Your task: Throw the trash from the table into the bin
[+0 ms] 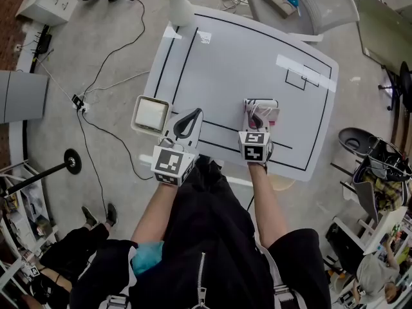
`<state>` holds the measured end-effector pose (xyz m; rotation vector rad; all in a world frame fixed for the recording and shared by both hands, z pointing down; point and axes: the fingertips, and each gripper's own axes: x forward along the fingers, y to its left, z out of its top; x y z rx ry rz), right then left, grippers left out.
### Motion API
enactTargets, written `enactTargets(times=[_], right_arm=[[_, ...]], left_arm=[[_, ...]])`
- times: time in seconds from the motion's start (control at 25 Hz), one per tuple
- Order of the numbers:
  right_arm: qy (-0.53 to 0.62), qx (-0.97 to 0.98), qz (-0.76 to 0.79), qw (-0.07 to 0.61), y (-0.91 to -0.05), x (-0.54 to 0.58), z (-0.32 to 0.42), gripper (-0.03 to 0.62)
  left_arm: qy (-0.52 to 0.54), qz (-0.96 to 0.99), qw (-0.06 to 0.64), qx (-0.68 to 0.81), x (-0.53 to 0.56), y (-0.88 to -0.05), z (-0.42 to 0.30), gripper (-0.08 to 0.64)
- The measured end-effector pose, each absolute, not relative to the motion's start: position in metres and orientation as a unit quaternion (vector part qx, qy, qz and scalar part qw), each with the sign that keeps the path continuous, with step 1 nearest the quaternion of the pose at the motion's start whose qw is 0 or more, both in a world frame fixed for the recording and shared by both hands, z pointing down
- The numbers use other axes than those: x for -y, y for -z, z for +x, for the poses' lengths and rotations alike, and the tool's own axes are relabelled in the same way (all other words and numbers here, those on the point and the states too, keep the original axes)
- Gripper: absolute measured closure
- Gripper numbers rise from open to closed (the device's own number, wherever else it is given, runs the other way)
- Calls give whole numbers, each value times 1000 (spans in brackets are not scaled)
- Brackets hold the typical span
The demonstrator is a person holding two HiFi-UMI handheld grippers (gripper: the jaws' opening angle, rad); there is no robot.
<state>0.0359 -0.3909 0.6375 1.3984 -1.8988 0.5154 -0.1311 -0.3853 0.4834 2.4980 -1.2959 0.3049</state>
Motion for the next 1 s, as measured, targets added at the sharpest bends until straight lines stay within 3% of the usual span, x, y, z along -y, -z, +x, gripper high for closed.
enactTargets(times=[1.0], right_arm=[[-152,744,586,281,-542,375,64,568]], left_arm=[[-90,893,132,421,366,-457,-90,552]])
